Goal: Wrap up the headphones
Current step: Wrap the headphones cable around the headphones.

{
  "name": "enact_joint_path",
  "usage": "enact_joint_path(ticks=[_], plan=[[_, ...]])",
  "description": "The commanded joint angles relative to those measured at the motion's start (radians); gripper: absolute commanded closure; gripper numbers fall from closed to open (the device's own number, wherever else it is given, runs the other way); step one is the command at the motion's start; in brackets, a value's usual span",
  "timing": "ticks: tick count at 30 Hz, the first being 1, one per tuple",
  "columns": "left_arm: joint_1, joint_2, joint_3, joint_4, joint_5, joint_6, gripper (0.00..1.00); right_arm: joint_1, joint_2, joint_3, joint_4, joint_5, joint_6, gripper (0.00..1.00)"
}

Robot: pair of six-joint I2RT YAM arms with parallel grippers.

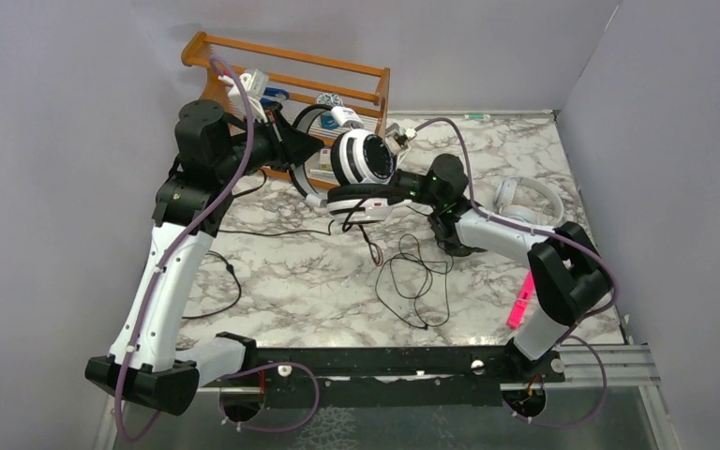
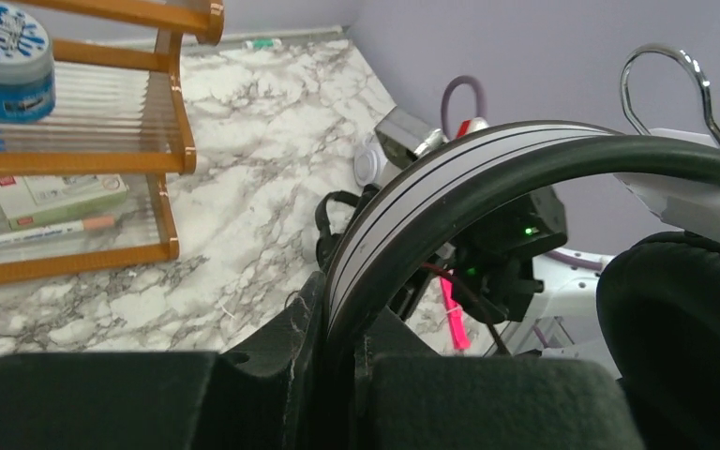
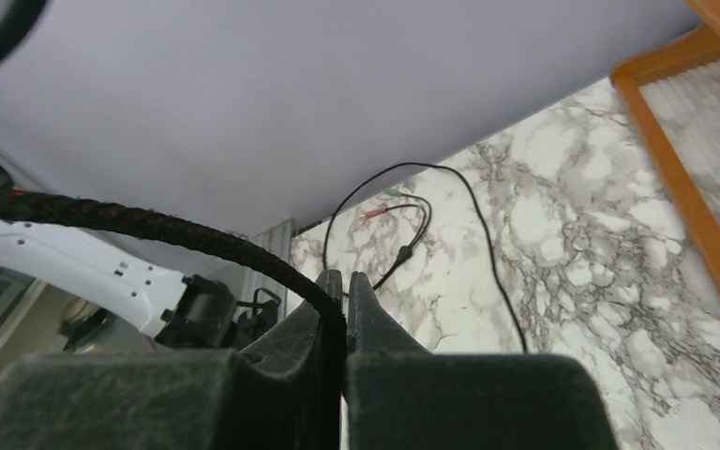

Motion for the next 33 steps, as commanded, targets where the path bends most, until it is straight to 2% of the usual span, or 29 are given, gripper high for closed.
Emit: enact_joint_path(ticks=[1, 4, 7, 11, 14, 18, 21, 24, 29, 33], plan=[[-0.059, 0.011, -0.031, 0.137, -0.032, -0.076, 1.00, 0.021, -0.018, 0.044, -0.090, -0.076, -0.013, 0.99], [-0.108, 0.014, -0.049, 0.145, -0.114, -0.057, 1.00, 0.057, 0.000, 0.086, -0.142, -0.095, -0.026, 0.99], [-0.121, 0.018, -0.063, 0.156, -0.102, -0.042, 1.00, 0.047, -0.027, 0.021, -0.037, -0.063, 0.049, 0.99], [-0.132, 0.011, -0.093, 0.157, -0.075, -0.030, 1.00, 0.037, -0.057, 0.050, -0.181, -0.004, -0.012, 0.99], [-0.162, 0.004, -0.127, 0.172, -0.123, -0.049, 1.00, 0.037, -0.045, 0.058, -0.170, -0.013, 0.016, 0.99], [-0.179, -0.045, -0.227, 0.339, -0.189, -0.163, 1.00, 0.044, -0.020, 0.045, -0.115, -0.037, 0.061, 0.99], [-0.187, -0.027, -0.229, 0.390, -0.157, -0.197, 1.00, 0.044, -0.022, 0.037, -0.148, -0.004, 0.062, 0.99], [-0.207, -0.008, -0.222, 0.394, -0.138, -0.201, 1.00, 0.044, -0.033, 0.043, -0.200, 0.063, 0.049, 0.99], [-0.276, 0.012, -0.215, 0.384, -0.133, -0.164, 1.00, 0.014, -0.039, 0.053, -0.227, 0.073, 0.074, 0.99], [-0.303, -0.009, -0.223, 0.263, -0.185, -0.069, 1.00, -0.055, -0.085, 0.023, -0.234, 0.044, 0.079, 0.99]])
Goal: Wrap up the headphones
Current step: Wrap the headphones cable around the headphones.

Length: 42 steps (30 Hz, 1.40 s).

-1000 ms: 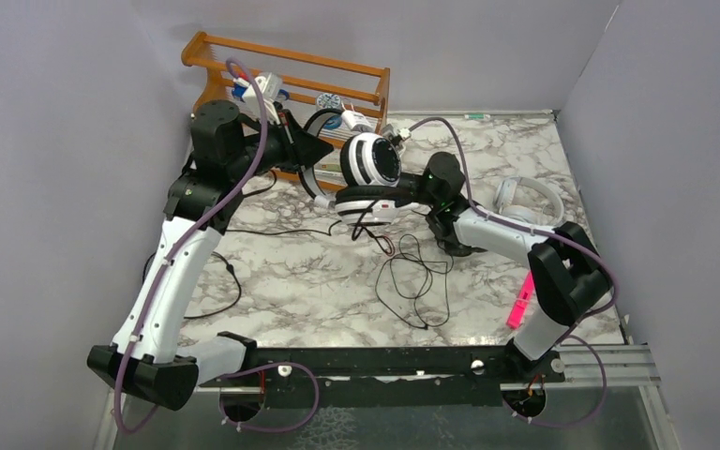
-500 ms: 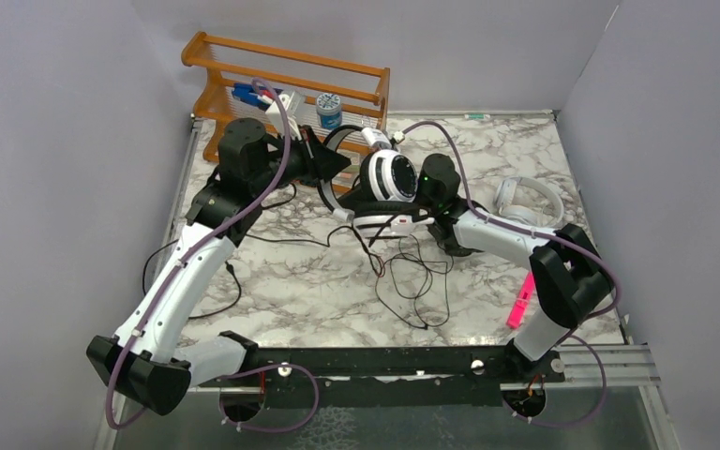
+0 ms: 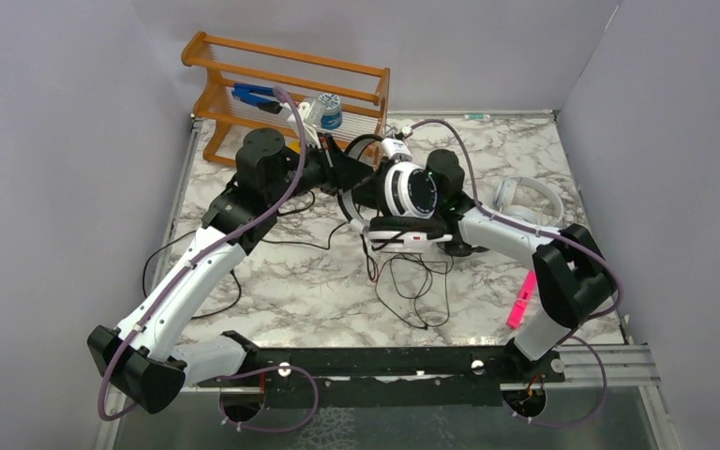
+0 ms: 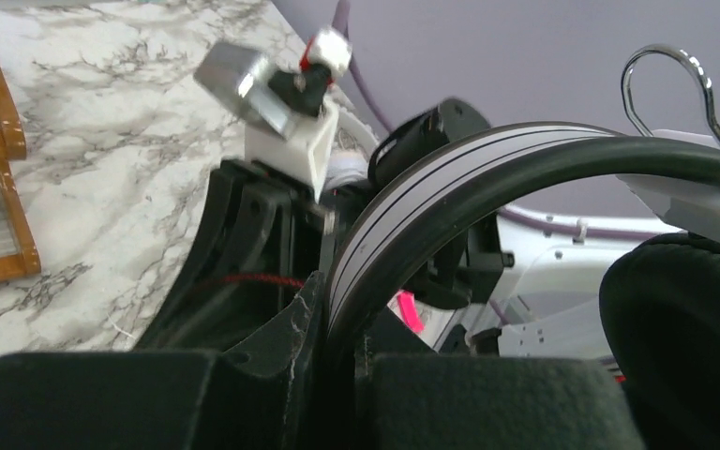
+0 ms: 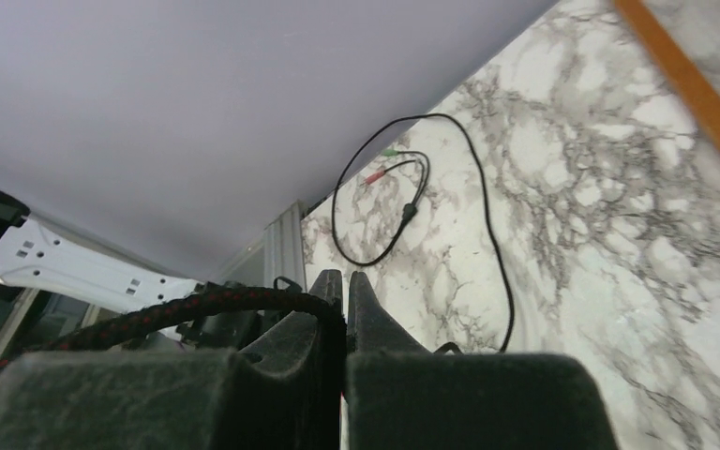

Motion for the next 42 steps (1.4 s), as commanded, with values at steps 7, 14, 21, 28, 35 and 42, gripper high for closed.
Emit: enact_joint_path(ticks=[7, 14, 21, 28, 35, 42], plan=[[-0.026, -0.079, 0.059, -0.364, -0.128, 0.352, 1.00, -0.168, -0.138, 0.008, -0.204, -0.106, -0.104, 0.99], [-0.035, -0.139, -0.032, -0.501, -0.363, 0.632, 1.00, -0.194, -0.153, 0.152, -0.562, -0.126, -0.289, 0.99], [-0.116, -0.098, -0.069, -0.480, -0.675, 0.756, 1.00, -0.194, -0.051, 0.321, -0.819, -0.256, -0.370, 0.99], [-0.160, -0.058, -0.096, -0.426, -1.100, 0.742, 1.00, -0.192, -0.080, 0.375, -0.973, -0.289, -0.409, 0.99], [-0.160, -0.106, -0.147, -0.348, -1.134, 0.678, 1.00, -0.189, -0.133, 0.378, -1.033, -0.346, -0.412, 0.99], [-0.160, -0.110, -0.163, -0.347, -1.163, 0.606, 1.00, -0.175, -0.187, 0.356, -1.027, -0.359, -0.383, 0.99]])
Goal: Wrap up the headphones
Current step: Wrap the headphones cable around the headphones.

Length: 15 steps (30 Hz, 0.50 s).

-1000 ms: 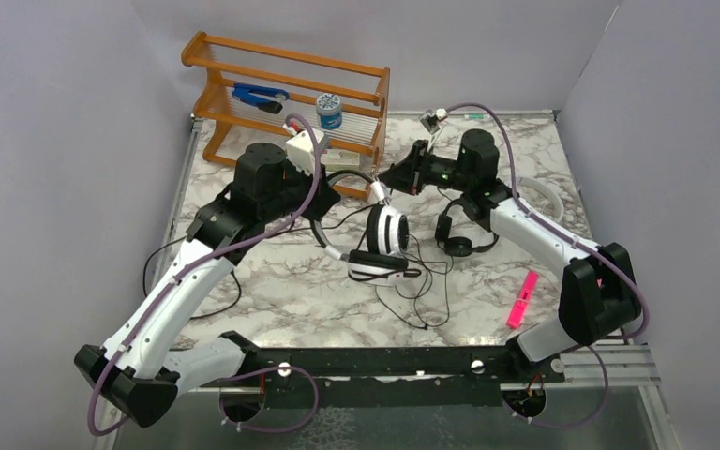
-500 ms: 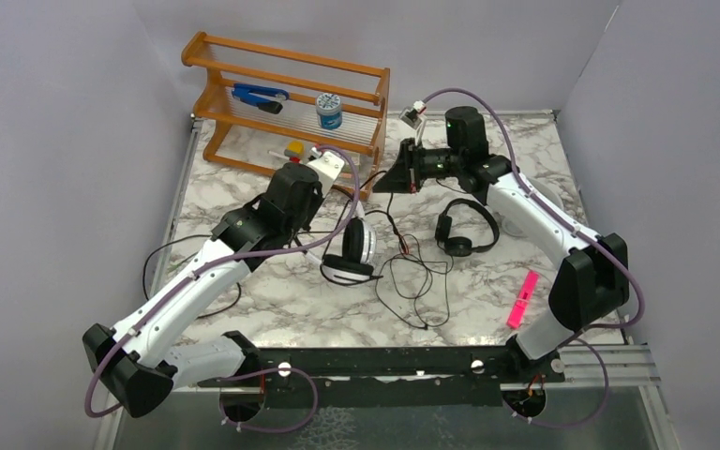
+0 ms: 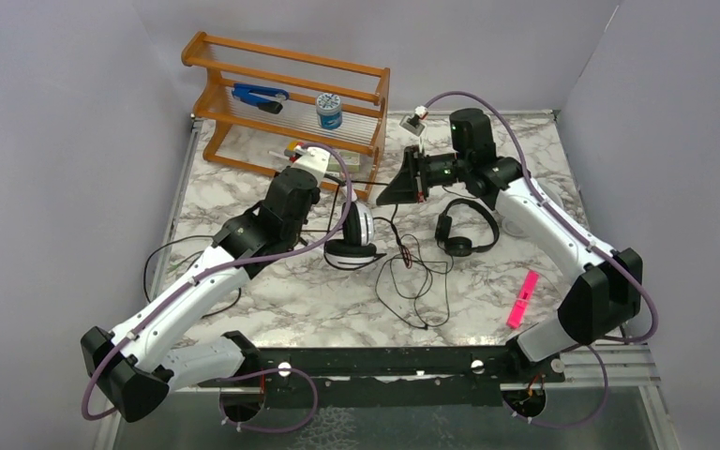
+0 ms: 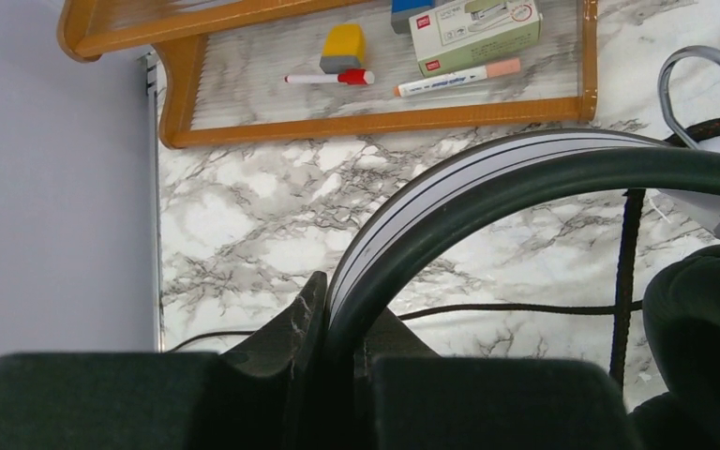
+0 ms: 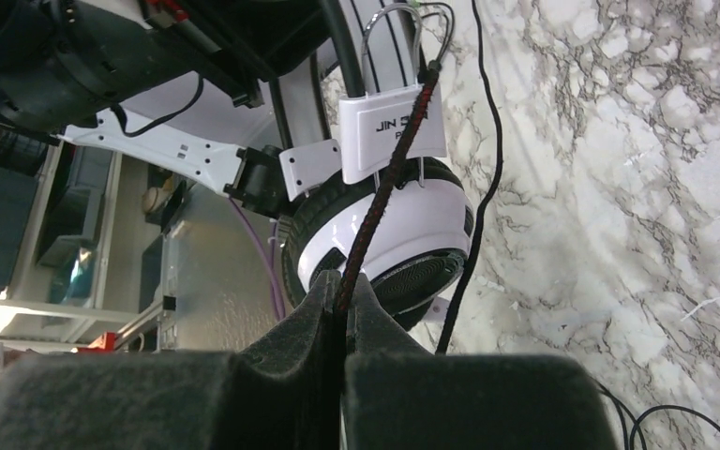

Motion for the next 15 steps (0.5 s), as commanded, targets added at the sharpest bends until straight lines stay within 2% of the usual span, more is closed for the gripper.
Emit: enact_joint_path(ticks=[1, 7, 15], plan=[[0.013, -0.040, -0.018, 0.030, -0.101, -0.080, 1.00, 0.000, -0.058, 0.029, -0.052, -0.041, -0.002, 0.99], [0.013, -0.068, -0.046, 0.038, -0.079, -0.109, 1.00, 0.000, -0.080, 0.047, -0.137, 0.093, -0.029, 0.99], [0.013, -0.105, -0.089, 0.036, -0.064, -0.103, 1.00, 0.000, -0.115, 0.099, -0.123, 0.176, 0.028, 0.99]])
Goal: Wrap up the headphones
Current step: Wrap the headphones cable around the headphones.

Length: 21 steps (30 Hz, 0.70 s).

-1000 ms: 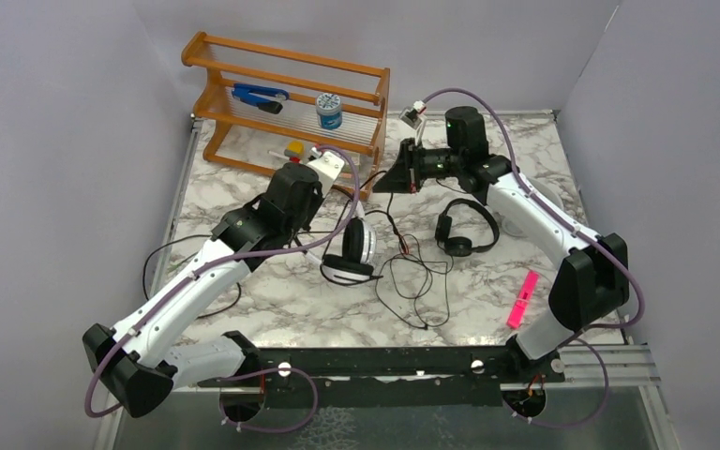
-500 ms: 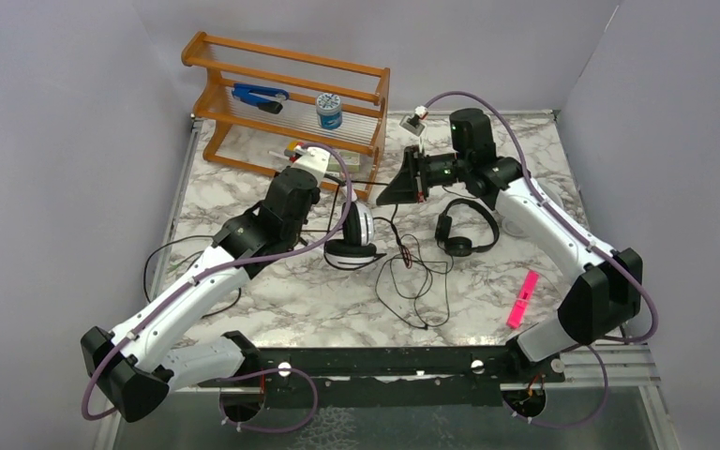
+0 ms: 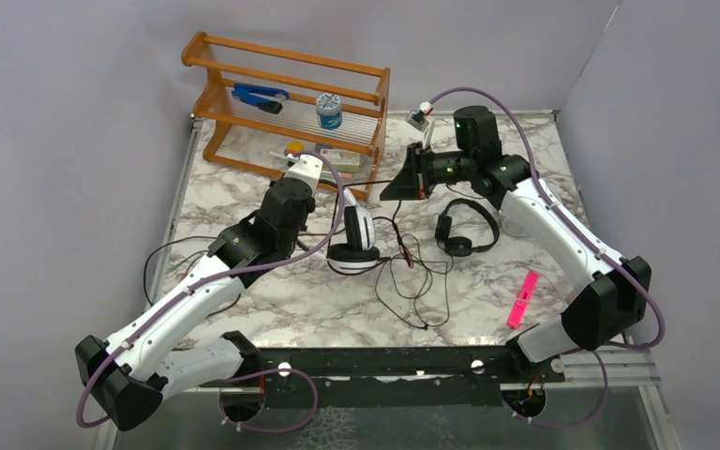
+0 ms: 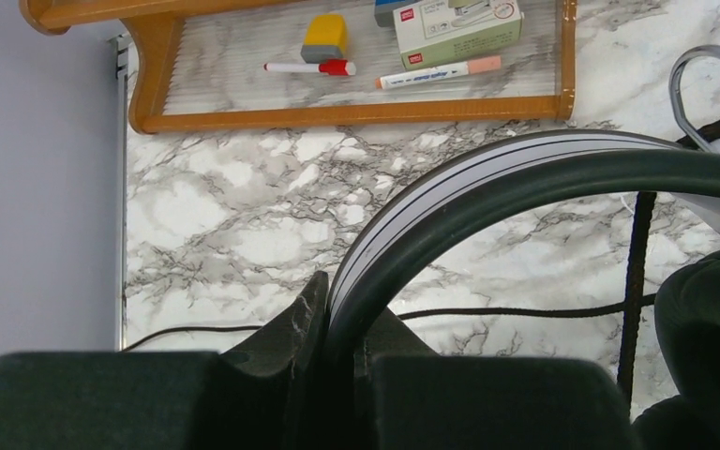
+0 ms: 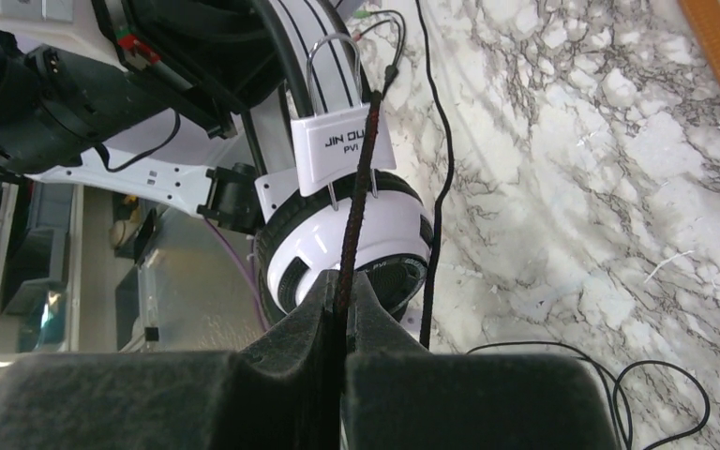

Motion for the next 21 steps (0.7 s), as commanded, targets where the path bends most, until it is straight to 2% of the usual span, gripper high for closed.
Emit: enact_joint_path(ticks=[1, 9, 13, 21], plan=[[0.018, -0.060, -0.026, 0.008, -0.078, -0.024, 1.00, -0.006, -0.084, 0.079, -0.032, 0.070, 0.036, 0.99], [0.018, -0.116, -0.079, 0.030, -0.034, -0.008, 1.00, -0.008, -0.087, 0.091, -0.021, 0.144, 0.083, 1.00], [0.018, -0.158, -0.111, 0.063, 0.047, 0.037, 1.00, -0.014, -0.072, 0.090, -0.008, 0.182, 0.097, 0.99], [0.017, -0.192, -0.152, 0.079, 0.125, 0.066, 1.00, -0.045, -0.045, 0.067, 0.100, 0.156, 0.167, 1.00]])
